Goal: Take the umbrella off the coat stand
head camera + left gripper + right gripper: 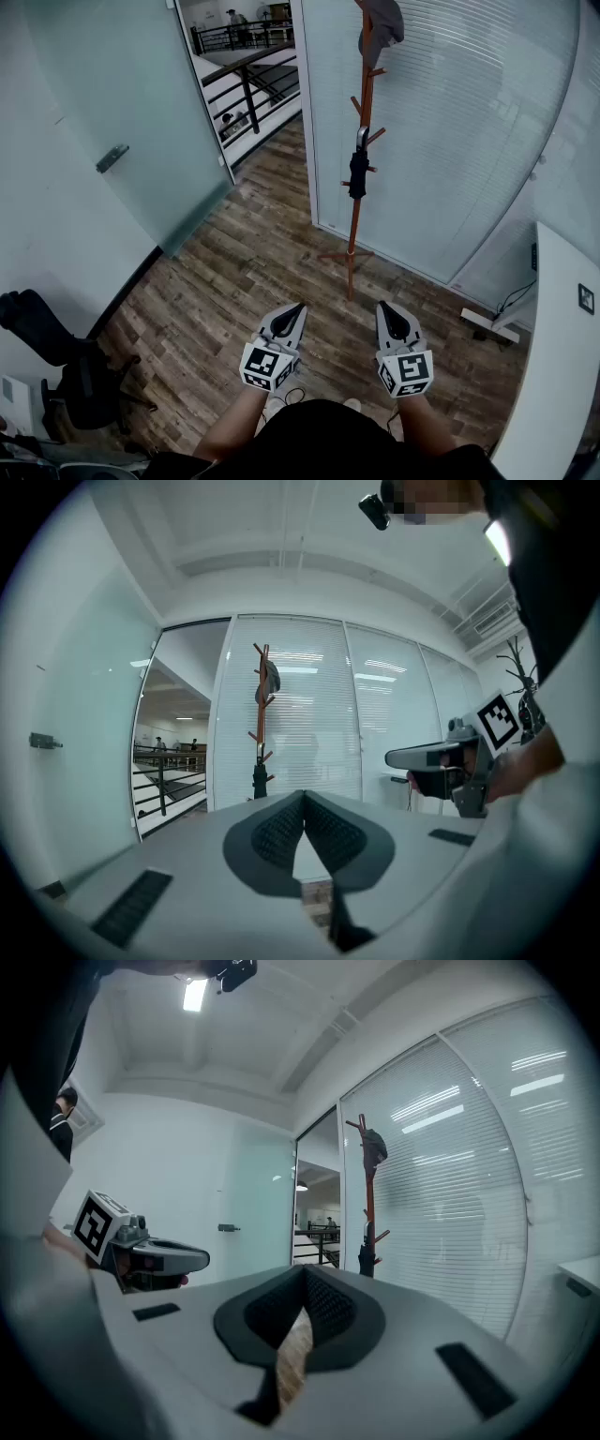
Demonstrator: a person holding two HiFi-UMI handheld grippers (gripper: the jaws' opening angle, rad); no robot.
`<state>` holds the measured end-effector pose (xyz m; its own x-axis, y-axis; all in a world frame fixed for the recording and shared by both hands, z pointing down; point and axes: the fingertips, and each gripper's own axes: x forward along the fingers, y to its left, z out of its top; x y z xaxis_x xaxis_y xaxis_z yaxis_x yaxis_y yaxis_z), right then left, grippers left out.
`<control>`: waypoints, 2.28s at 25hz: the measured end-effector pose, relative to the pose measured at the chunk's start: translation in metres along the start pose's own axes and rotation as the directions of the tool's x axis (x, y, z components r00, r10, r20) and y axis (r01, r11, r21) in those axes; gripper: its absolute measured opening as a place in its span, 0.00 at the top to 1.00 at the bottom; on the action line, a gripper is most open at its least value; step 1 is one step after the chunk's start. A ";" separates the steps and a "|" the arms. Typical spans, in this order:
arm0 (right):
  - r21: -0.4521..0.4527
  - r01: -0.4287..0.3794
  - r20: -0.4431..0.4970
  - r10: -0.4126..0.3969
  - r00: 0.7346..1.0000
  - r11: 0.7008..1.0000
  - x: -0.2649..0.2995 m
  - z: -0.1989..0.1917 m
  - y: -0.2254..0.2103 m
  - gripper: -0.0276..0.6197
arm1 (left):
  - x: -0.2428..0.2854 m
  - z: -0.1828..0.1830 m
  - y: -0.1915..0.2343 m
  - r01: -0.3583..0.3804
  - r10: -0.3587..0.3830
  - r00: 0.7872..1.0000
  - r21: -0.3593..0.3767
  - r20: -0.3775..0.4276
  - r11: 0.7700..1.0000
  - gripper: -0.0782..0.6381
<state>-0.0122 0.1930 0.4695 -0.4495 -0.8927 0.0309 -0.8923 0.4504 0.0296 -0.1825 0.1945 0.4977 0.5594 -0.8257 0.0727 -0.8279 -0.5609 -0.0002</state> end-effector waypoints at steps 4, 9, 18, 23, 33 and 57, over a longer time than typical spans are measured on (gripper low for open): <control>0.007 -0.001 -0.001 0.001 1.000 1.000 0.001 -0.002 -0.007 0.95 | 0.003 0.005 0.002 0.005 -0.005 1.000 0.008 0.006 1.000 0.87; 0.029 -0.014 0.006 0.013 1.000 0.999 -0.005 -0.006 -0.011 0.95 | 0.005 0.000 -0.012 0.025 -0.025 1.000 0.002 -0.010 1.000 0.87; 0.032 -0.066 -0.008 0.066 0.998 0.997 -0.029 -0.012 -0.044 0.95 | 0.037 -0.012 -0.050 0.022 -0.023 0.999 -0.011 -0.045 1.000 0.87; 0.052 -0.068 -0.016 0.069 0.998 0.996 -0.031 -0.022 -0.070 0.95 | 0.056 -0.015 -0.069 0.022 -0.022 0.998 -0.007 -0.060 1.000 0.87; 0.067 -0.052 -0.062 0.056 0.996 0.996 -0.004 -0.047 -0.096 0.95 | 0.090 -0.023 -0.050 0.024 -0.025 0.997 -0.017 -0.080 1.000 0.87; 0.021 -0.009 -0.097 0.011 0.995 1.000 0.213 -0.037 -0.145 0.95 | 0.242 -0.020 0.104 0.085 -0.083 0.989 0.014 -0.119 0.996 0.87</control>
<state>0.0226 -0.0616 0.5088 -0.4536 -0.8819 0.1282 -0.8887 0.4583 0.0083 -0.1337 -0.0621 0.5355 0.6171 -0.7634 0.1907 -0.7766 -0.6299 -0.0082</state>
